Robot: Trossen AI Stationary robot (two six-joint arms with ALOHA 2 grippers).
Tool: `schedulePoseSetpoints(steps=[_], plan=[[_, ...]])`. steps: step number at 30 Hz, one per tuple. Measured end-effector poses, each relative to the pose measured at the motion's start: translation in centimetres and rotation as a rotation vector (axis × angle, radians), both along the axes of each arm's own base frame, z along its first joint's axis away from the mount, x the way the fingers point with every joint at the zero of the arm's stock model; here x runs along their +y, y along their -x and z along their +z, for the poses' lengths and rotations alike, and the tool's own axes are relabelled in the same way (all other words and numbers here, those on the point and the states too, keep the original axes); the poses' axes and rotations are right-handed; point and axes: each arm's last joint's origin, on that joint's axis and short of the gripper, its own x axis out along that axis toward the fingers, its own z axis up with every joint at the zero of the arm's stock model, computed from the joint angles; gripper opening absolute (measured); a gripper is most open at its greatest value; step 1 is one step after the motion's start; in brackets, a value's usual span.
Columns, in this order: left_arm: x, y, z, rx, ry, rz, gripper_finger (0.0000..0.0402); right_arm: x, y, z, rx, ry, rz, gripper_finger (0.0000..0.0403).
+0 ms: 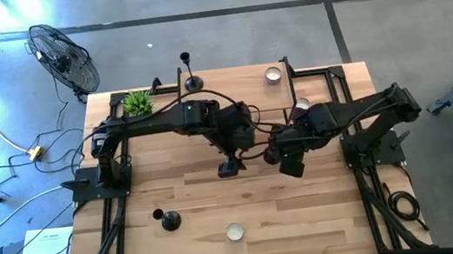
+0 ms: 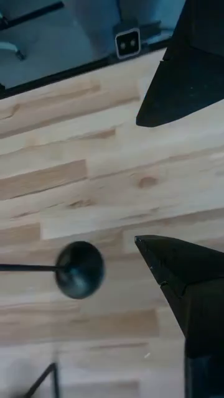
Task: Pick & Place candle stick holders
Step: Put the right candle holder on the shelf
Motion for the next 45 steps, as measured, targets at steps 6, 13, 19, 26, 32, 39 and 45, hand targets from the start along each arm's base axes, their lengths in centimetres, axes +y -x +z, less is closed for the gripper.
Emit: schedulePoseSetpoints(steps=[6, 13, 19, 26, 32, 39, 45], plan=[[0.2, -1.1, 0.8, -0.154, -0.085, -0.013, 0.0294, -0.2, 0.4, 0.5, -0.014, 0.034, 0.031, 0.0131], [0.3, -1.5, 1.2, -0.226, -0.156, -0.008, 0.0294, 0.1, 1.1, 4.2, -0.173, 0.071, 0.033, 0.0131], [0.3, -1.9, 1.8, -0.294, -0.163, -0.007, 0.0294, 0.7, 1.6, 7.3, -0.316, 0.077, 0.047, 0.0131], [0.3, -2.1, 2.0, -0.331, -0.169, -0.009, 0.0294, 0.9, 1.1, 8.2, -0.402, 0.082, 0.088, 0.0131], [0.5, -2.1, 2.0, -0.328, -0.199, 0.019, 0.0294, 1.0, 0.8, 8.2, -0.422, 0.076, 0.114, 0.0131], [0.5, -1.9, 1.8, -0.296, -0.217, 0.037, 0.0294, 1.0, 0.8, 8.2, -0.422, 0.071, 0.113, 0.013], [0.7, -1.8, 1.6, -0.269, -0.269, 0.083, 0.0285, 1.0, 0.8, 8.1, -0.422, 0.071, 0.113, 0.013]])
